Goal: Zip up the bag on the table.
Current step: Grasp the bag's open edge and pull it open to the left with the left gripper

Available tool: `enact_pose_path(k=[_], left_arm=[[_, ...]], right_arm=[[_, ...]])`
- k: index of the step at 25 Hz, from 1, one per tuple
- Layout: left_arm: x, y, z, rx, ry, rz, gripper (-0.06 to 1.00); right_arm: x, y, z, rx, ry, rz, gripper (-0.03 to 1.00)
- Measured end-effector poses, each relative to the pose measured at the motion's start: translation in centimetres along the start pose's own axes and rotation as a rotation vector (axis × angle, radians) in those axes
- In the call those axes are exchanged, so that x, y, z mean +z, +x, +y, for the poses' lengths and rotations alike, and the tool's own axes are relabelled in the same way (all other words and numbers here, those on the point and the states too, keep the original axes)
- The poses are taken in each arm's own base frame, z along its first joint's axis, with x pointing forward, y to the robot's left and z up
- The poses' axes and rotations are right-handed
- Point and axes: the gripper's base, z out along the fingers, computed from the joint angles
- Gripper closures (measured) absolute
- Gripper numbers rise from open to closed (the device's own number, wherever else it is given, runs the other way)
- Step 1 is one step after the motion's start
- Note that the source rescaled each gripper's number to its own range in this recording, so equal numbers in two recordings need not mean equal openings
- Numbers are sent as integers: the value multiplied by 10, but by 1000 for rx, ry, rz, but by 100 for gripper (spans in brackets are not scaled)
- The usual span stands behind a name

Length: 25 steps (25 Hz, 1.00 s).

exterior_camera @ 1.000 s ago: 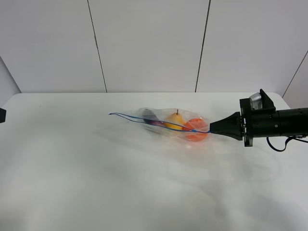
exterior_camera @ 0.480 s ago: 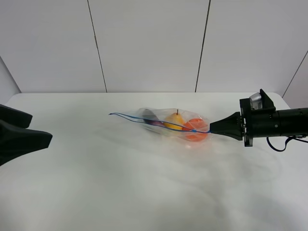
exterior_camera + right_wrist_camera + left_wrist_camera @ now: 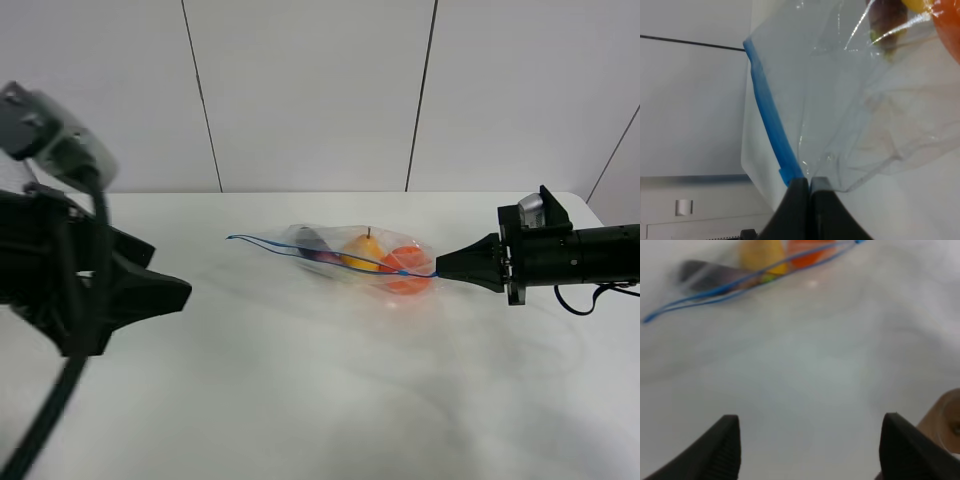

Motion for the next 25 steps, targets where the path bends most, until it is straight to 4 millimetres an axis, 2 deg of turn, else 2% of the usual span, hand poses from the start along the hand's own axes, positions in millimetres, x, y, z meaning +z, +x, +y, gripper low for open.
enact_pose_path(k=[7, 12, 20, 25], left_arm=[[60, -13, 0, -18, 143, -5, -1], [95, -34, 4, -2, 198, -30, -1], [140, -59, 15, 29, 204, -16, -1], [167, -56, 8, 78, 223, 18, -1]], right_arm=[[0, 1, 0, -3, 2, 6, 97], [0, 1, 0, -3, 2, 6, 97], [0, 1, 0, -3, 2, 6, 97], [0, 1, 0, -3, 2, 6, 97]])
